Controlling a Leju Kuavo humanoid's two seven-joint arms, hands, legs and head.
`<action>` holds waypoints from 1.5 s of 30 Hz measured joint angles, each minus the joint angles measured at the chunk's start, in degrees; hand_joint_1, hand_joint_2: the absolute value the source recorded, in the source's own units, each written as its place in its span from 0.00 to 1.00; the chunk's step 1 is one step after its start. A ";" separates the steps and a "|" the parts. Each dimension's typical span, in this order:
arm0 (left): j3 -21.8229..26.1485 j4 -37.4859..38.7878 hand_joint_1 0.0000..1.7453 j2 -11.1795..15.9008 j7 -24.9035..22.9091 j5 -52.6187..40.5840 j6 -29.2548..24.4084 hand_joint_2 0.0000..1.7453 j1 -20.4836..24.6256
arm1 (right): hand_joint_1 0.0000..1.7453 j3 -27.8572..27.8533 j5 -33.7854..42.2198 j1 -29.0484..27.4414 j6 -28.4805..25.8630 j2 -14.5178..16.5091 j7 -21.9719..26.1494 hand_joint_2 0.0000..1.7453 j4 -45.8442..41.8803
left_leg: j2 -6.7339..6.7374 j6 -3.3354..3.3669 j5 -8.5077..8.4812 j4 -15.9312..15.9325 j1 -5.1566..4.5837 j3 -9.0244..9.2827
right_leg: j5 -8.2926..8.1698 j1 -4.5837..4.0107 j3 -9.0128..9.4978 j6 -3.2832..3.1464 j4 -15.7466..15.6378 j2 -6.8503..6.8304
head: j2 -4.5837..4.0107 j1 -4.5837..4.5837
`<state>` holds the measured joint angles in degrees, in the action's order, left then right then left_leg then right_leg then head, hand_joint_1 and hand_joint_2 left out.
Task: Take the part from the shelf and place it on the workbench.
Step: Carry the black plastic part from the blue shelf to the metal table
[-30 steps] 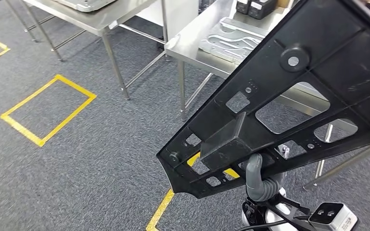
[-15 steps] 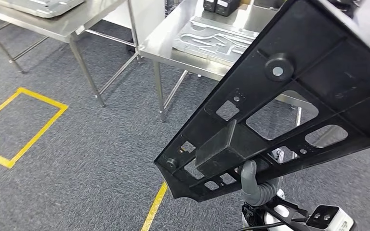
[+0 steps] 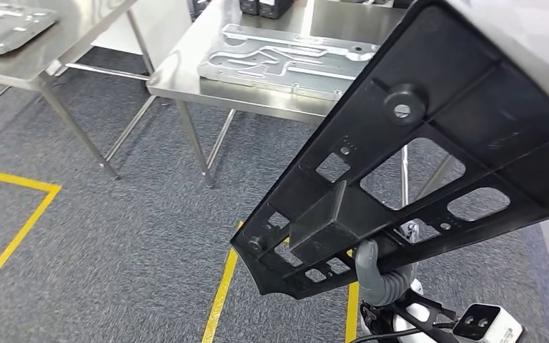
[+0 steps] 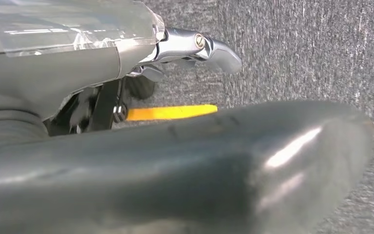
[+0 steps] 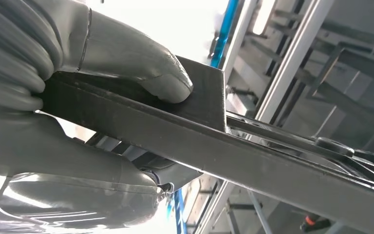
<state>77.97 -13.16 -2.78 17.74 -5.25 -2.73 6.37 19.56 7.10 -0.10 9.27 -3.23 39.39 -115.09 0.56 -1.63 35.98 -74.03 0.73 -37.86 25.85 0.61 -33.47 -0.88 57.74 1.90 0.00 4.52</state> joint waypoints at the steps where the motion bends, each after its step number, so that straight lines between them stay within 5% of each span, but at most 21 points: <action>1: 0.03 0.00 0.00 0.00 -0.07 0.02 -0.08 0.00 -0.04 | 1.00 -0.01 -0.12 -0.30 0.15 0.01 0.00 1.00 0.01 | -0.09 0.02 -1.07 0.38 0.01 -0.02 | 0.02 0.00 0.06 0.04 0.08 0.78 | 0.00 0.00; 4: 0.12 0.00 0.00 -0.01 -0.49 0.03 -0.32 0.00 -0.01 | 1.00 -0.11 -0.77 -1.54 0.80 0.10 0.01 1.00 -0.18 | -2.24 0.40 -7.04 10.68 0.22 4.13 | 0.30 -0.01 0.15 0.50 0.57 2.99 | 0.00 0.00; 6: 0.19 0.00 0.00 -0.03 -0.77 -0.09 -0.49 0.00 0.03 | 1.00 -0.37 -1.53 -2.83 1.53 0.39 0.01 1.00 -0.74 | -4.05 0.85 -8.27 14.92 0.30 5.91 | 0.36 -0.02 -0.21 1.10 0.87 4.18 | 0.00 0.01; 8: 0.22 0.01 0.00 -0.09 -0.92 -0.20 -0.55 0.00 0.12 | 1.00 -0.67 -2.41 -4.59 2.24 0.88 0.02 1.00 -1.68 | -3.72 1.50 -8.16 15.29 0.25 6.09 | 0.16 0.06 -0.54 1.82 0.78 5.24 | 0.00 0.01; 9: 0.23 0.00 0.00 -0.19 -0.97 -0.10 -0.48 0.00 0.20 | 1.00 -0.81 -2.91 -5.54 2.47 1.20 0.02 1.00 -2.22 | -3.13 1.90 -8.31 15.52 0.29 6.18 | 0.24 0.11 -0.61 2.13 0.89 5.01 | 0.00 0.00; 11: 0.22 0.00 0.00 -0.36 -1.06 0.03 -0.21 0.00 0.30 | 1.00 -1.03 -3.78 -6.96 2.71 1.79 0.02 1.00 -3.19 | -1.81 2.76 -8.61 16.03 0.43 6.39 | 1.93 0.00 -1.76 2.68 3.39 2.45 | 0.00 0.00; 13: 0.21 0.00 0.00 -0.42 -1.13 0.04 0.05 0.00 0.18 | 1.00 -1.14 -4.37 -7.86 2.84 2.29 0.02 1.00 -3.83 | -0.36 3.26 -8.58 16.14 0.23 6.44 | 5.46 0.03 -4.99 3.06 10.08 -0.60 | 0.00 0.00; 15: 0.21 0.00 0.00 -0.42 -1.22 0.01 0.13 0.00 0.07 | 1.00 -1.32 -4.67 -8.82 2.86 2.66 0.02 1.00 -4.13 | 1.17 3.38 -8.44 16.11 0.07 6.45 | 7.46 0.21 -8.02 3.35 16.16 -1.44 | 0.00 0.00; 16: 0.21 0.00 0.00 -0.43 -1.27 0.01 0.13 0.00 0.08 | 1.00 -1.46 -4.75 -9.25 2.84 2.79 0.02 1.00 -4.24 | 1.92 3.36 -8.36 16.10 0.04 6.50 | 6.94 0.27 -8.18 3.41 16.49 -1.63 | 0.00 0.00; 20: 0.19 0.00 0.00 -0.66 -1.28 0.01 0.30 0.00 0.30 | 1.00 -1.97 -5.10 -10.02 2.84 3.28 0.02 1.00 -5.00 | 4.24 2.63 -7.77 15.89 -0.22 7.05 | 1.01 -0.12 -1.10 2.60 3.27 -4.55 | 0.00 0.00; 22: 0.07 0.00 0.00 -0.68 -1.13 0.01 0.55 0.00 0.38 | 1.00 -2.07 -5.28 -10.27 2.70 3.55 0.02 1.00 -5.47 | 5.13 2.01 -7.50 15.92 -0.46 7.38 | 0.74 -0.51 0.05 1.95 0.80 -5.09 | 0.00 0.00; 24: -0.17 0.00 0.00 -0.67 -0.95 0.02 0.82 0.00 0.56 | 1.00 -2.15 -5.39 -10.62 2.49 3.79 0.02 1.00 -5.82 | 6.06 1.40 -7.30 16.11 -0.52 7.79 | 0.48 -0.41 0.04 1.39 0.55 -3.87 | 0.00 0.00; 26: -0.34 0.00 0.00 -0.65 -0.83 0.02 0.96 0.00 0.75 | 1.00 -2.26 -5.49 -10.87 2.42 4.08 0.02 1.00 -6.13 | 4.64 0.82 -5.78 14.41 -0.39 7.33 | 0.13 -0.06 0.27 0.76 0.03 -2.84 | 0.00 0.01; 29: -0.39 0.02 0.00 -0.66 -0.78 -0.03 1.00 0.00 0.52 | 1.00 -2.33 -5.78 -10.98 2.26 4.52 0.02 1.00 -6.27 | 0.87 0.40 -0.73 4.64 -0.07 3.03 | -0.06 -0.02 0.28 0.15 -0.13 -1.58 | 0.00 0.01; 31: -0.43 0.02 0.00 -0.63 -0.79 -0.04 1.01 0.00 0.25 | 1.00 -2.34 -6.25 -11.16 1.60 4.59 0.01 1.00 -6.26 | 0.16 0.39 -0.25 0.84 -0.04 1.06 | -0.02 -0.12 0.31 0.05 -0.02 -0.64 | 0.00 0.01; 32: -0.46 0.02 0.00 -0.61 -0.81 -0.01 1.06 0.00 0.18 | 1.00 -2.34 -6.47 -11.28 1.14 4.59 0.00 1.00 -6.26 | 0.07 0.44 -1.64 2.03 -0.04 1.42 | 0.02 -0.13 0.35 0.09 0.09 -0.23 | 0.00 0.00; 35: -0.61 0.02 0.00 -0.55 -0.97 0.01 1.61 0.00 0.27 | 1.00 -2.34 -6.86 -11.59 -0.05 4.60 0.01 1.00 -6.26 | -0.28 0.91 -7.00 11.99 -0.08 5.36 | 0.35 -0.20 0.26 0.58 0.70 0.50 | 0.00 0.00; 37: -0.69 0.02 0.00 -0.51 -1.05 -0.02 2.15 0.00 0.38 | 1.00 -2.33 -7.13 -11.64 -0.90 4.61 0.02 1.00 -6.26 | -0.58 1.49 -7.72 15.02 -0.23 6.44 | 0.41 -0.32 -0.05 1.17 0.99 0.71 | 0.00 0.00; 40: -0.80 0.02 0.00 -0.51 -0.99 -0.02 2.64 0.00 0.51 | 1.00 -2.31 -7.26 -11.61 -1.94 4.61 0.02 1.00 -6.26 | -0.42 2.63 -8.16 15.54 -0.22 6.45 | 0.58 -0.28 -0.34 2.13 1.26 0.56 | 0.00 -0.01; 42: -0.94 0.02 0.00 -0.51 -0.96 0.00 2.81 0.00 0.56 | 1.00 -2.32 -7.26 -11.52 -2.06 4.61 0.02 1.00 -6.26 | -0.14 3.33 -8.53 15.94 -0.08 6.48 | 2.97 -0.21 -1.96 2.64 4.85 -0.36 | 0.00 -0.01; 45: -1.08 0.02 0.00 -0.46 -0.86 -0.02 2.89 0.00 0.49 | 1.00 -2.32 -7.26 -11.48 -2.11 4.61 0.02 1.00 -6.26 | 0.22 3.62 -8.53 15.93 -0.22 6.35 | 7.65 0.01 -6.79 3.08 15.20 -1.34 | 0.00 0.00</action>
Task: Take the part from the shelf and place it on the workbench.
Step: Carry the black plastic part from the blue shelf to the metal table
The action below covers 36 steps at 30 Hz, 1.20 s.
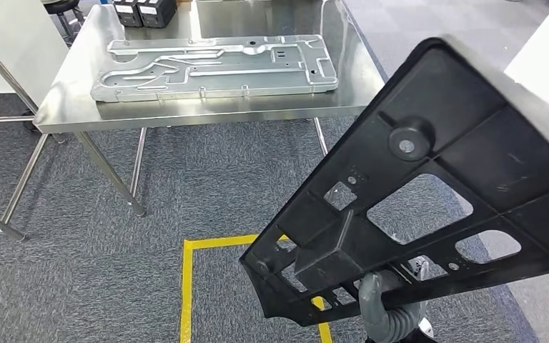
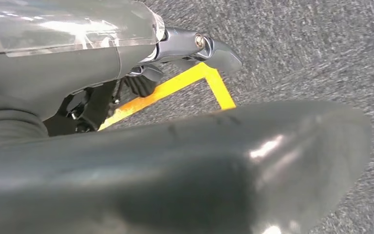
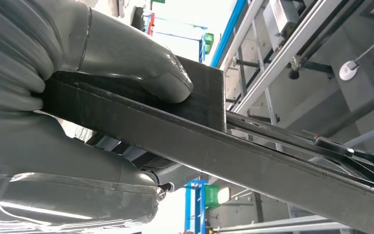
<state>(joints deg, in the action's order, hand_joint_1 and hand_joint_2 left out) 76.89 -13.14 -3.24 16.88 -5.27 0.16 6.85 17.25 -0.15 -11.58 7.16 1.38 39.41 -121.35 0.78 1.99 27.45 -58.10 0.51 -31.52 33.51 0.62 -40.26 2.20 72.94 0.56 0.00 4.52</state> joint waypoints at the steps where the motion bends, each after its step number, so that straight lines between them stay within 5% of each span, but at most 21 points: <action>1: -0.04 0.00 0.00 0.01 0.08 0.00 0.02 0.00 0.00 | 1.00 0.00 0.00 -0.01 -0.17 0.00 0.00 1.00 0.00 | 0.07 0.02 0.04 -0.01 -0.03 0.01 | -0.03 0.06 -0.62 0.03 1.35 -0.10 | 0.00 0.00; 3: -0.23 0.00 0.00 0.02 0.21 0.00 0.06 0.00 0.06 | 1.00 0.01 0.00 0.02 -0.67 0.00 0.00 1.00 0.00 | 0.12 -0.08 0.20 0.00 -0.04 0.20 | -2.90 0.10 1.31 -0.20 -2.35 -0.28 | 0.00 0.00; 5: -0.58 0.00 0.00 0.00 0.27 0.00 0.09 0.00 0.16 | 1.00 0.05 0.00 0.19 -1.09 0.00 0.00 1.00 0.00 | 0.13 -0.44 0.45 -0.04 -0.15 0.45 | -5.99 -0.12 5.37 -0.79 -10.23 -0.67 | 0.00 0.00; 7: -0.85 0.00 0.00 -0.03 0.29 0.00 0.11 0.00 0.29 | 1.00 0.16 0.00 0.40 -1.39 0.00 0.00 1.00 0.00 | 0.19 -1.05 0.73 -0.04 -0.26 0.55 | -6.60 -0.50 7.36 -1.41 -14.31 -0.93 | 0.00 0.00; 11: -1.01 -0.01 0.00 0.06 0.31 0.00 0.11 0.00 0.62 | 1.00 0.35 -0.01 0.53 -1.80 0.02 0.00 1.00 -0.03 | 0.50 -2.34 1.75 -0.77 -0.28 0.80 | -6.33 -0.28 8.27 -2.53 -15.33 -0.51 | 0.00 0.00; 13: -1.05 -0.01 0.00 0.11 0.30 0.00 0.10 0.00 0.70 | 1.00 0.46 -0.02 0.68 -2.00 0.07 0.00 1.00 -0.04 | 0.12 -2.71 4.12 -6.07 -0.11 -1.60 | -6.11 -0.05 9.06 -3.11 -15.79 -0.43 | 0.00 0.00; 16: -1.07 0.00 0.00 0.11 0.22 0.01 0.03 0.00 0.57 | 1.00 0.60 -0.02 0.80 -2.71 0.11 0.00 1.00 -0.03 | -0.17 -2.94 6.71 -16.06 0.04 -7.81 | -5.21 -0.29 9.99 -3.46 -15.80 -0.10 | 0.00 0.00; 18: -1.07 0.00 0.00 0.12 0.20 0.04 -0.06 0.00 0.48 | 1.00 0.80 -0.02 0.80 -3.11 0.11 0.00 1.00 -0.02 | -0.20 -2.72 3.19 -13.82 0.04 -8.02 | -4.35 -0.45 11.18 -3.40 -15.79 0.26 | 0.00 0.00; 20: -1.07 0.00 0.00 0.15 0.16 0.05 -0.11 0.00 0.45 | 1.00 1.03 -0.02 0.83 -3.36 0.11 -0.01 1.00 -0.02 | -0.28 -2.16 -1.61 -6.51 -0.14 -5.45 | -3.27 -0.63 12.50 -3.14 -15.80 0.43 | 0.00 -0.01; 22: -1.09 -0.01 0.00 0.19 0.12 0.01 -0.16 0.00 0.49 | 1.00 1.22 0.01 0.87 -3.60 0.11 -0.01 1.00 -0.02 | -0.29 -1.63 -2.74 -1.91 -0.52 -3.46 | -2.45 -0.68 13.19 -2.58 -15.87 0.61 | 0.00 0.01; 24: -1.15 -0.02 0.00 0.22 0.10 -0.02 -0.23 0.00 0.56 | 1.00 1.40 0.03 0.90 -3.66 0.10 0.00 1.00 -0.07 | -0.28 -1.10 -1.84 -0.69 -0.69 -2.63 | -2.35 -0.61 13.56 -1.88 -15.71 0.72 | 0.00 0.02; 27: -1.30 -0.01 0.00 0.25 0.11 0.01 -0.43 0.00 0.59 | 1.00 1.49 0.07 0.98 -3.60 0.08 0.00 1.00 -0.43 | -0.38 -0.23 -1.18 0.36 -0.38 -0.96 | -2.31 -0.42 11.65 -1.12 -11.35 0.31 | 0.00 0.01; 30: -1.44 0.00 0.00 0.25 0.16 0.01 -0.57 0.00 0.60 | 1.00 1.48 0.09 0.94 -3.60 0.07 0.00 1.00 -0.65 | -0.36 0.13 0.15 0.67 -0.27 0.76 | 1.10 -0.08 3.87 -0.34 -0.72 -0.03 | 0.00 0.00; 32: -1.46 0.00 0.00 0.24 0.16 0.01 -0.61 0.00 0.51 | 1.00 1.46 0.09 0.86 -3.60 0.06 0.00 1.00 -0.66 | -0.40 0.00 1.42 0.67 -0.22 2.32 | 2.33 0.13 0.28 -0.02 1.39 -0.18 | 0.00 0.00; 34: -1.48 0.00 0.00 0.19 0.15 0.01 -0.63 0.00 0.45 | 1.00 1.46 0.09 0.87 -3.60 0.05 0.00 1.00 -0.66 | -0.45 -0.29 2.90 0.69 -0.10 4.32 | -1.24 0.18 0.18 -0.06 -3.47 -0.37 | 0.00 0.00; 36: -1.50 0.00 0.00 0.12 0.15 0.01 -0.64 0.00 0.48 | 1.00 1.47 0.08 0.85 -3.61 0.04 -0.01 1.00 -0.65 | -0.46 -0.77 4.40 0.75 -0.12 5.97 | -7.63 0.01 1.07 -0.53 -10.22 -0.66 | 0.00 -0.01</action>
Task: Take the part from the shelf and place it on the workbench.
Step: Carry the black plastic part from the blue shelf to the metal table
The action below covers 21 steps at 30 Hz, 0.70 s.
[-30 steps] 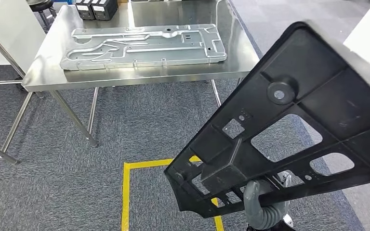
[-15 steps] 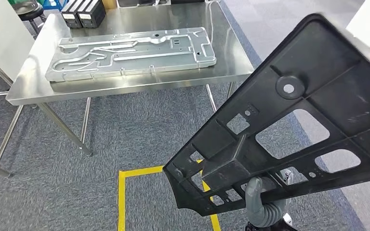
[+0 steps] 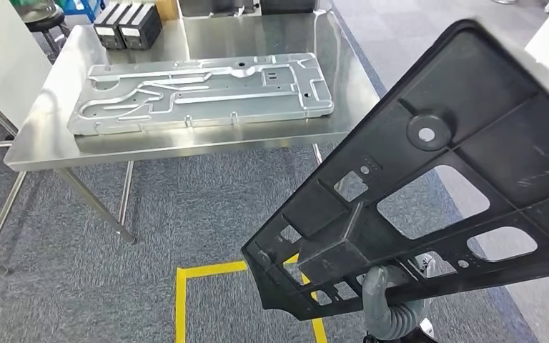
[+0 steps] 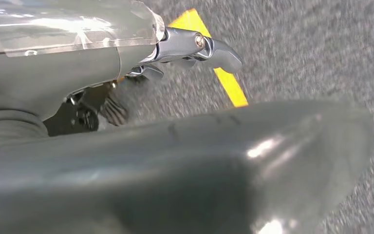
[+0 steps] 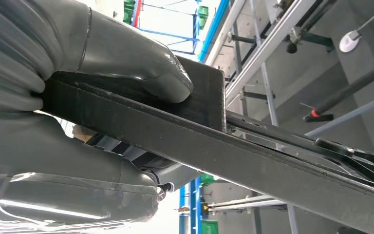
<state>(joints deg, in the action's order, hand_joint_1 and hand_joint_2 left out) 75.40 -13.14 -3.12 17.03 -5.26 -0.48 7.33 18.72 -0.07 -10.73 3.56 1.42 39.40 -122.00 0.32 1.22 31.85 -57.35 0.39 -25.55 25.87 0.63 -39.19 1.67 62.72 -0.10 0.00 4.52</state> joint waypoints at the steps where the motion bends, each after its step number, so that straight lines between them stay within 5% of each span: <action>1: -0.02 0.00 0.00 -0.02 0.00 -0.01 0.00 0.00 0.06 | 1.00 0.00 -0.01 -0.05 0.00 0.00 -0.01 1.00 -0.02 | 0.03 -0.36 0.66 0.20 -0.04 0.49 | -2.10 -0.17 0.27 -0.39 -1.94 -0.09 | 0.00 0.01; 2: -0.04 0.00 0.00 -0.02 0.00 -0.01 -0.01 0.00 0.13 | 1.00 0.01 -0.02 -0.10 0.00 -0.01 -0.01 1.00 -0.07 | 0.07 -0.75 0.96 0.18 -0.11 0.97 | -2.98 -0.31 0.39 -0.84 -2.85 -0.06 | 0.00 0.01; 6: -0.24 0.00 0.00 0.05 0.07 0.02 -0.04 0.00 0.41 | 1.00 0.06 -0.05 -0.14 -0.14 0.02 0.01 1.00 -0.38 | 0.13 -1.93 0.48 -3.44 0.04 0.64 | -1.61 -0.23 3.20 -2.63 -4.08 0.32 | 0.00 0.02; 8: -0.41 0.00 0.00 0.04 0.06 -0.02 -0.04 0.00 0.53 | 1.00 0.13 -0.12 -0.11 -0.35 0.05 0.01 1.00 -0.52 | 0.06 -2.16 2.20 -9.53 0.19 -3.01 | -0.61 -0.33 4.81 -3.18 -4.50 0.40 | 0.00 0.03; 10: -0.55 0.00 0.00 0.03 0.04 -0.04 -0.03 0.00 0.44 | 1.00 0.21 -0.20 -0.07 -0.74 0.07 0.01 1.00 -0.60 | 0.06 -2.29 5.65 -14.45 0.22 -7.54 | 0.62 -0.51 6.18 -3.41 -4.55 0.61 | 0.00 0.03; 12: -0.62 0.00 0.00 0.04 0.05 0.01 0.01 0.00 0.23 | 1.00 0.26 -0.15 0.03 -1.10 0.07 0.01 1.00 -0.61 | 0.05 -2.21 6.44 -14.06 0.21 -10.04 | 2.08 -0.71 8.05 -3.45 -4.55 0.95 | 0.00 0.03; 13: -0.63 0.00 0.00 0.05 0.06 0.02 0.05 0.00 0.14 | 1.00 0.28 -0.07 0.18 -1.21 0.07 0.01 1.00 -0.60 | 0.05 -1.98 4.37 -11.65 0.16 -10.34 | 2.85 -0.83 9.11 -3.42 -4.56 1.05 | 0.00 0.03; 16: -0.67 0.01 0.00 0.19 0.07 -0.02 0.17 0.00 -0.18 | 1.00 0.30 0.13 0.91 -1.28 0.03 -0.01 1.00 -0.49 | 0.05 -0.96 -5.35 -3.91 -0.37 -10.40 | 5.08 -1.13 11.46 -3.02 -4.48 1.28 | 0.00 0.02; 17: -0.70 0.01 0.00 0.23 0.07 -0.03 0.21 0.00 -0.24 | 1.00 0.31 0.14 1.11 -1.28 0.00 -0.01 1.00 -0.41 | 0.05 -0.73 -6.87 -2.92 -0.57 -10.37 | 5.56 -1.14 11.87 -2.73 -4.33 1.35 | 0.00 0.02; 21: -0.82 0.02 0.00 0.31 0.08 0.02 0.47 0.00 0.11 | 1.00 0.32 0.28 1.63 -1.21 -0.13 -0.01 1.00 -0.27 | -0.12 0.14 -6.70 -1.47 -0.47 -8.41 | 6.33 -1.00 11.75 -1.61 -1.81 1.06 | 0.00 0.02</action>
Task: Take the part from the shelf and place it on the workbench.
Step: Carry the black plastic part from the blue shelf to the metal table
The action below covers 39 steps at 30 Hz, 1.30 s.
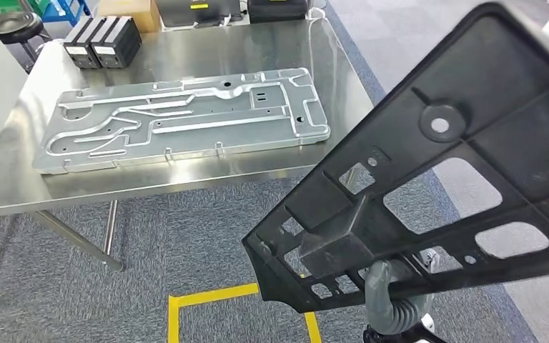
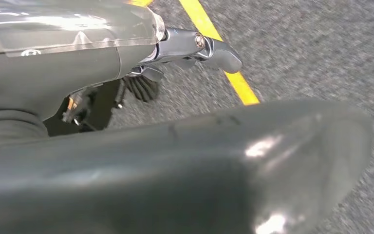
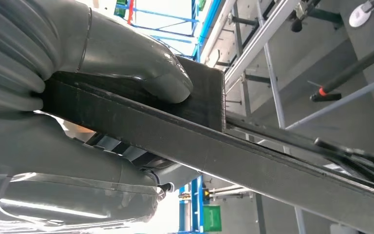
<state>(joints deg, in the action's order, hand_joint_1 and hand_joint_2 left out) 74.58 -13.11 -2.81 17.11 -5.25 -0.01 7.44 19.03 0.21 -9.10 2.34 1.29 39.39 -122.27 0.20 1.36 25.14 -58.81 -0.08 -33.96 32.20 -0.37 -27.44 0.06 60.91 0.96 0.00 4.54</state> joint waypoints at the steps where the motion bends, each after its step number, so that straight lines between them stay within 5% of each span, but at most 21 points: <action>1: -0.02 0.00 0.00 0.01 0.01 0.01 0.06 0.00 0.07 | 1.00 -0.01 0.04 0.15 0.03 -0.01 0.01 1.00 0.01 | -0.04 0.21 0.16 0.41 0.13 0.60 | 0.69 0.13 -1.34 0.33 2.33 -0.11 | 0.00 0.00; 4: -0.04 0.00 0.00 0.03 0.02 0.00 0.09 0.00 0.13 | 1.00 -0.02 0.04 0.13 0.10 -0.03 0.01 1.00 0.08 | -0.04 0.45 1.15 0.75 0.28 1.78 | 4.18 0.87 -8.31 1.32 11.66 -0.30 | 0.00 0.01; 6: -0.04 0.00 0.00 -0.04 0.01 0.00 0.07 0.00 0.07 | 1.00 -0.01 -0.08 -0.04 0.10 -0.04 0.01 1.00 0.15 | -0.13 0.15 2.15 0.72 0.49 2.95 | 3.53 1.33 -10.98 1.81 12.66 -0.46 | 0.00 0.01; 8: -0.04 0.00 0.00 -0.21 -0.01 0.00 0.04 0.00 0.05 | 1.00 -0.01 -0.27 -0.09 0.04 -0.04 0.01 1.00 0.16 | -0.24 -0.43 3.42 0.72 0.84 4.61 | -2.00 1.70 -10.48 2.22 6.92 -0.70 | 0.00 -0.01; 10: -0.04 0.00 0.00 -0.33 0.05 0.00 0.02 0.00 0.07 | 1.00 0.02 -0.41 0.00 -0.25 -0.09 0.01 1.00 0.27 | -0.27 -1.27 4.68 0.56 0.97 5.82 | -6.08 1.70 -9.61 1.94 1.20 -0.96 | 0.00 -0.01; 15: -0.01 0.01 0.00 -0.36 0.89 0.00 0.14 0.00 0.01 | 1.00 0.32 -1.73 0.54 -3.87 -0.62 0.00 1.00 0.56 | -0.14 -3.08 6.02 -0.48 0.95 6.86 | -6.65 1.58 -8.26 -0.61 -1.05 -0.80 | 0.00 -0.01; 17: 0.03 0.01 0.00 -0.42 1.30 -0.02 0.20 0.00 -0.03 | 1.00 0.91 -3.03 0.78 -6.51 -1.04 0.00 1.00 0.62 | -0.16 -3.36 7.88 -5.32 1.09 4.27 | -6.35 1.52 -7.26 -1.24 -1.50 -0.84 | 0.00 -0.01; 20: 0.18 0.01 0.00 -0.46 1.89 -0.05 0.23 0.00 -0.33 | 1.00 2.07 -4.15 1.73 -10.88 -2.20 -0.02 1.00 1.33 | -0.16 -3.38 11.43 -14.52 1.07 -2.38 | -5.71 1.04 -6.67 -1.79 -1.57 -0.70 | 0.00 -0.01; 22: 0.25 0.02 0.00 -0.48 2.15 0.03 0.23 0.00 -0.63 | 1.00 2.08 -2.47 5.15 -12.30 -3.59 -0.26 1.00 3.92 | -0.16 -2.86 8.63 -12.95 0.93 -3.55 | -5.29 0.64 -6.05 -1.96 -1.57 -0.23 | 0.00 -0.01; 24: 0.25 0.02 0.00 -0.43 2.17 0.10 0.22 0.00 -0.49 | 1.00 0.60 0.54 11.12 -10.81 -5.02 -1.01 1.00 8.41 | 0.03 -1.74 2.90 -5.79 0.43 -2.02 | -4.95 0.32 -5.38 -1.92 -1.57 0.20 | 0.00 -0.02; 26: 0.21 0.02 0.00 -0.40 2.13 -0.16 0.24 0.00 0.04 | 1.00 -2.02 2.37 16.62 -8.32 -5.89 -1.83 1.00 12.82 | 0.30 -0.91 0.59 -1.12 -0.17 -1.05 | -4.81 0.28 -5.38 -1.46 -1.57 0.26 | 0.00 -0.01; 31: 0.19 0.04 0.00 -0.43 2.18 -0.31 0.76 0.00 -0.04 | 1.00 -5.64 1.85 23.99 -6.40 -7.66 -3.38 1.00 18.91 | 0.28 -0.17 -1.18 1.21 0.10 -0.22 | -3.36 0.45 -6.26 0.13 0.17 -0.38 | 0.00 -0.01; 35: 0.17 0.04 0.00 -0.42 2.37 -0.02 2.24 0.00 0.33 | 1.00 -7.04 -2.08 38.46 -7.34 -12.13 -7.83 1.00 31.20 | 0.42 0.05 -1.44 1.60 0.25 -0.16 | 1.53 1.24 -13.13 1.36 12.57 -0.63 | 0.00 -0.01; 37: 0.17 0.06 0.00 -0.43 2.62 -0.02 2.57 0.00 0.36 | 1.00 -6.35 -7.48 47.85 -9.32 -13.28 -10.23 1.00 39.81 | 0.44 -0.11 -1.33 1.26 0.36 -0.21 | -0.68 1.70 -13.39 1.85 11.90 -0.75 | 0.00 -0.01; 39: 0.17 0.09 0.00 -0.40 3.04 -0.01 2.79 0.00 0.39 | 1.00 -4.50 -13.44 56.63 -11.79 -13.55 -12.53 1.00 47.53 | 0.36 -0.61 -0.97 0.56 0.55 -0.36 | -4.71 2.10 -10.09 2.26 4.82 -0.79 | 0.00 -0.02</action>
<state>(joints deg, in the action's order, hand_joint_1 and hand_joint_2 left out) 74.75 -13.03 -3.22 20.15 -5.25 2.78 7.83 14.53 -13.24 47.53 -9.45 -12.26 26.86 -74.74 0.57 0.74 24.17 -58.25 0.48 -34.32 27.49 1.73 -37.52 2.32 65.73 0.17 0.00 4.52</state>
